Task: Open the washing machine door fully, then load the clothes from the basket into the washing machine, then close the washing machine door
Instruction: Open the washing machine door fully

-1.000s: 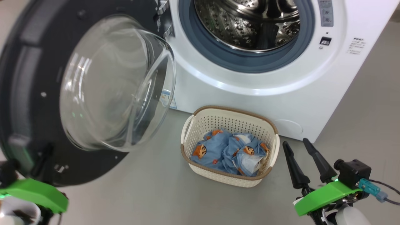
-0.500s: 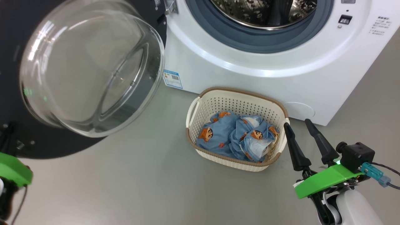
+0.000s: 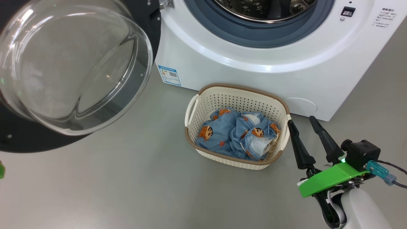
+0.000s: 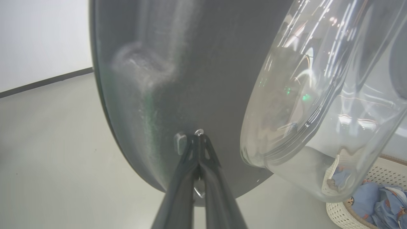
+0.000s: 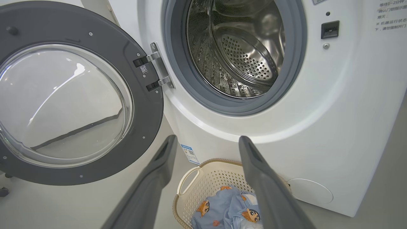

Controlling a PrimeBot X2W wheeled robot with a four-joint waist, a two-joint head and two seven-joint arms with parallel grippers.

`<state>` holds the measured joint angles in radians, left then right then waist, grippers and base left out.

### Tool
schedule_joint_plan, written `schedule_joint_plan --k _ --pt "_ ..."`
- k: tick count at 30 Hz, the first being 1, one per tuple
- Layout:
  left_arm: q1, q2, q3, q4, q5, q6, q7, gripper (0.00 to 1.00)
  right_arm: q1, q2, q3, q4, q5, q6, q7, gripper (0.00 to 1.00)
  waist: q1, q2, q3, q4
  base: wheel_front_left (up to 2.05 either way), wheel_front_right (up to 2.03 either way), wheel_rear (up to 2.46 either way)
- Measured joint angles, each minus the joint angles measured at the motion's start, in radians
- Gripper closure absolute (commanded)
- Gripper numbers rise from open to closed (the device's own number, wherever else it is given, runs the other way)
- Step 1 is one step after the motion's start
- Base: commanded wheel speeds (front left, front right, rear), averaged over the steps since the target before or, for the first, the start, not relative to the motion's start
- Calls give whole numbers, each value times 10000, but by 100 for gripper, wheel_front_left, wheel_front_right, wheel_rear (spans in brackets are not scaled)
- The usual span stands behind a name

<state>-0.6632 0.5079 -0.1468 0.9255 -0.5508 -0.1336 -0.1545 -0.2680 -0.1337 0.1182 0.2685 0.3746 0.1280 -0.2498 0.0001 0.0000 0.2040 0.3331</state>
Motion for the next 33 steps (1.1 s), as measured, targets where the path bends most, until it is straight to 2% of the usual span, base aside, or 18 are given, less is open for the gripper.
schedule_joint_plan --k 16,31,33 --pt "-221 113 -997 466 -763 0 -587 100 6 31 -27 0 0 0 0 0 0 0 -172 -3 0 0 0" --pt "690 184 -1478 -558 -1503 0 -936 100 210 15 33 13 67 0 0 0 0 0 -737 -128 0 0 0" --pt "778 184 -1476 -658 -1503 0 -936 66 288 10 48 19 71 0 0 0 -1 0 -786 -148 0 0 0"
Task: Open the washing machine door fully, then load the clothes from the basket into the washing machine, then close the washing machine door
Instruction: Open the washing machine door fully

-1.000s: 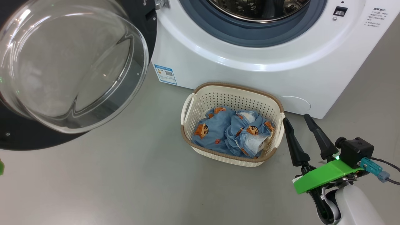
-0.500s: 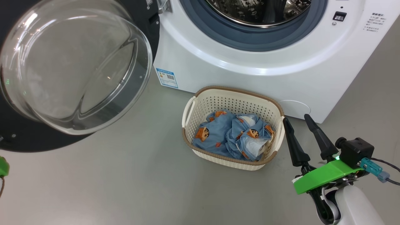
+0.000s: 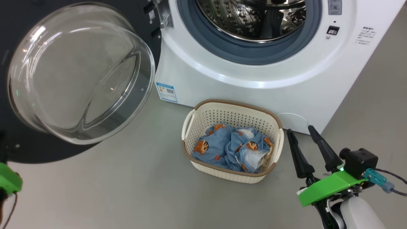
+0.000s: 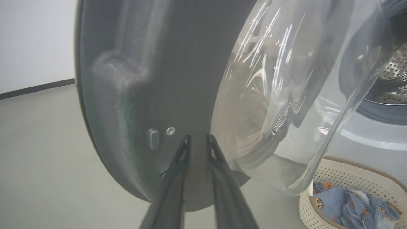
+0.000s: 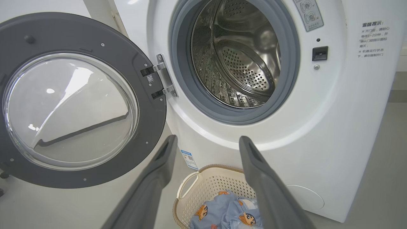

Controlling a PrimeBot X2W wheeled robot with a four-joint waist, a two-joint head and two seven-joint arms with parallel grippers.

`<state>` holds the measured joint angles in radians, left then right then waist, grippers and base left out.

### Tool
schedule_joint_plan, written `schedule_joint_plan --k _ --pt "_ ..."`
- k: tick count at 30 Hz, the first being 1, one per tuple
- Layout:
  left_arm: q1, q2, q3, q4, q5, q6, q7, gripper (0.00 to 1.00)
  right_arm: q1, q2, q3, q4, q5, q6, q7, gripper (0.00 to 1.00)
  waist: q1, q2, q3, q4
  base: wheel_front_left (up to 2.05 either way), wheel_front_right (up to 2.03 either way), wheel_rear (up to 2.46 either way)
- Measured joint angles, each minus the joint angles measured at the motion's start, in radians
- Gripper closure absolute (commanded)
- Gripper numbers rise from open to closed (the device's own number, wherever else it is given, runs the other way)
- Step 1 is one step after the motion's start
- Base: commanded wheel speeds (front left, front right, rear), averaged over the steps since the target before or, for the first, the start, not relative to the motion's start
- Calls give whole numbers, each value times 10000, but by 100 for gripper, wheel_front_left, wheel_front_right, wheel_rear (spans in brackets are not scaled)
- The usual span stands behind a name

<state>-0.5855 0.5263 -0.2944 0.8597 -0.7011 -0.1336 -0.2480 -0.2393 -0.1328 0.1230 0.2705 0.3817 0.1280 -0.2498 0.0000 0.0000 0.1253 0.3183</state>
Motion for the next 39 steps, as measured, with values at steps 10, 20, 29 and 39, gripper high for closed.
schedule_joint_plan --k 10,20,29,39 --pt "1270 -134 732 -1944 123 280 -31 0 170 -138 230 -8 58 0 0 0 0 0 -366 -423 0 0 0" --pt "3504 -594 1346 -4742 376 1081 -65 0 407 -228 462 -61 138 0 0 0 0 0 -736 -1341 0 0 0" --pt "4755 -1070 1348 -6815 376 1662 -73 0 411 -299 596 -117 265 0 0 0 0 0 -908 -2246 0 0 0" --pt "5406 -1889 1197 -7486 752 1925 -75 0 411 -424 658 -98 263 0 0 0 0 0 -1073 -3081 0 0 0"
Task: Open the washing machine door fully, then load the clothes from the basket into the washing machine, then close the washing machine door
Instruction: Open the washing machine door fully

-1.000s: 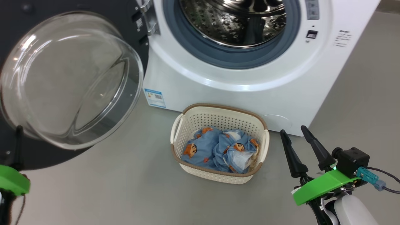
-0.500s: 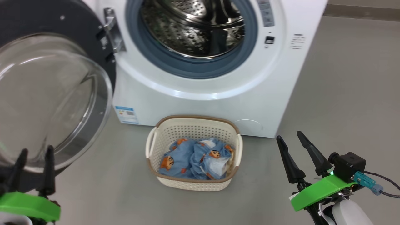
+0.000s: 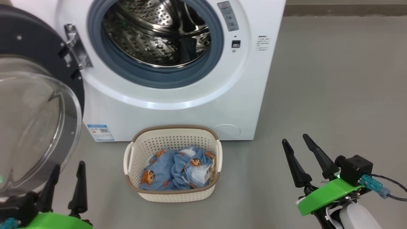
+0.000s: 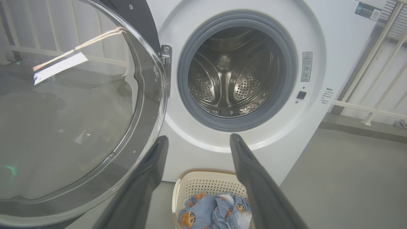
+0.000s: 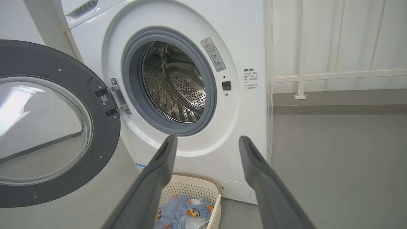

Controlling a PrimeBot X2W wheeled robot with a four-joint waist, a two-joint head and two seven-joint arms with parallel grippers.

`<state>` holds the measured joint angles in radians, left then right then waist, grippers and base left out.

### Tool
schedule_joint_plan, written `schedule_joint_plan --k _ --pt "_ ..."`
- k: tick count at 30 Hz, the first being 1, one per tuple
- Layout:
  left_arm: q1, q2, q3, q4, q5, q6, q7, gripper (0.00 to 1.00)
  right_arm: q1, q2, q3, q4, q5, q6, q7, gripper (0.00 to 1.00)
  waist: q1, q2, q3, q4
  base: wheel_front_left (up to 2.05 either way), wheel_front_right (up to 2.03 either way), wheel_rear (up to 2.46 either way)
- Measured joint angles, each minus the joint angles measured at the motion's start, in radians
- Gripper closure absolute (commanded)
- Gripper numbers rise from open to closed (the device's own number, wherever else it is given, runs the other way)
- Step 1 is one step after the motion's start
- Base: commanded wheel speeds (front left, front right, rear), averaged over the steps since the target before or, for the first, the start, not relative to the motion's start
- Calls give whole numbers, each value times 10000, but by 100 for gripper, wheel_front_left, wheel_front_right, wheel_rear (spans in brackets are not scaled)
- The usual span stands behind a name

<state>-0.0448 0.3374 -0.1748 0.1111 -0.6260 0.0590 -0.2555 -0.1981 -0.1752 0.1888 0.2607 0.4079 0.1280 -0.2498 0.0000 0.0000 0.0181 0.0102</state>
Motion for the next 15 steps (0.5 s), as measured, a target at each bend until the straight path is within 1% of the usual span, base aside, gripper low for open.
schedule_joint_plan --k 7,15 --pt "59 -483 -12 -31 430 -36 0 0 0 -171 40 6 -6 0 0 0 0 0 -61 -410 0 0 0" --pt "265 -805 73 -73 882 -224 0 0 0 -249 -25 -13 -12 0 0 0 0 0 -62 -642 0 0 0"
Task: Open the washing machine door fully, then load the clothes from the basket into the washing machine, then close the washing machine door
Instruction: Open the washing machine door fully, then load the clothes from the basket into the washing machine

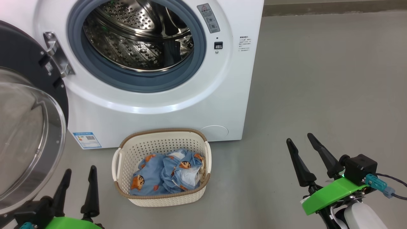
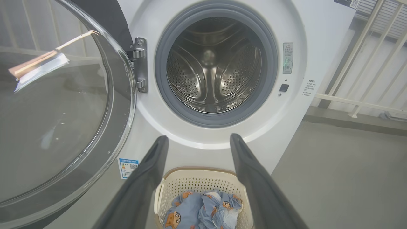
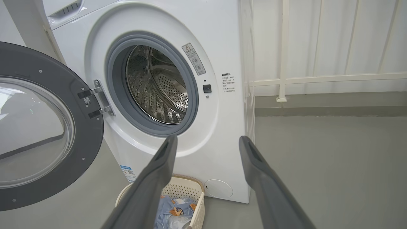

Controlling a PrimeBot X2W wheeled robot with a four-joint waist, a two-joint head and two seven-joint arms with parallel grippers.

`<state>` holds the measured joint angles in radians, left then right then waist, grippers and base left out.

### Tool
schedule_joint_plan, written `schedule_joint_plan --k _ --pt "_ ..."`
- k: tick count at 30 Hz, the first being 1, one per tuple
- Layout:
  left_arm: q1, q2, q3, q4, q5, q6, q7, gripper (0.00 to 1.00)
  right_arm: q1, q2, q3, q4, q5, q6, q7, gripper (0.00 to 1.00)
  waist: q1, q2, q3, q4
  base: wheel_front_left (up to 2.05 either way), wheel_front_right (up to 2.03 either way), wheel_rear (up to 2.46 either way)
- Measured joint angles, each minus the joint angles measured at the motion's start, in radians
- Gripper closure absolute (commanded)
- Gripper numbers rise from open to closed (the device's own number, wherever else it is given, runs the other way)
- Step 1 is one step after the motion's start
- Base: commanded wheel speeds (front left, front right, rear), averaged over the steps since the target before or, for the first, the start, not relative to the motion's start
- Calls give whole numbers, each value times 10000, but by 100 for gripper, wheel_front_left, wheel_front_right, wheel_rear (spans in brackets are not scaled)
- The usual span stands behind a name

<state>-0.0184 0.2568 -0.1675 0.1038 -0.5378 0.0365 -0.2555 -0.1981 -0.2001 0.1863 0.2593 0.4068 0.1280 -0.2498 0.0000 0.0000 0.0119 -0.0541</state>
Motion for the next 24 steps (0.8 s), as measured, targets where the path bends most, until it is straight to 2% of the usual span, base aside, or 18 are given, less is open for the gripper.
schedule_joint_plan --k 13,24 --pt "-2 -221 374 17 324 -428 0 0 0 -29 -104 -44 -77 0 0 0 0 0 1 36 0 0 0" --pt "-3 -295 529 50 502 -600 0 0 -1 36 -148 -65 -79 0 0 0 0 0 -7 109 0 0 0"
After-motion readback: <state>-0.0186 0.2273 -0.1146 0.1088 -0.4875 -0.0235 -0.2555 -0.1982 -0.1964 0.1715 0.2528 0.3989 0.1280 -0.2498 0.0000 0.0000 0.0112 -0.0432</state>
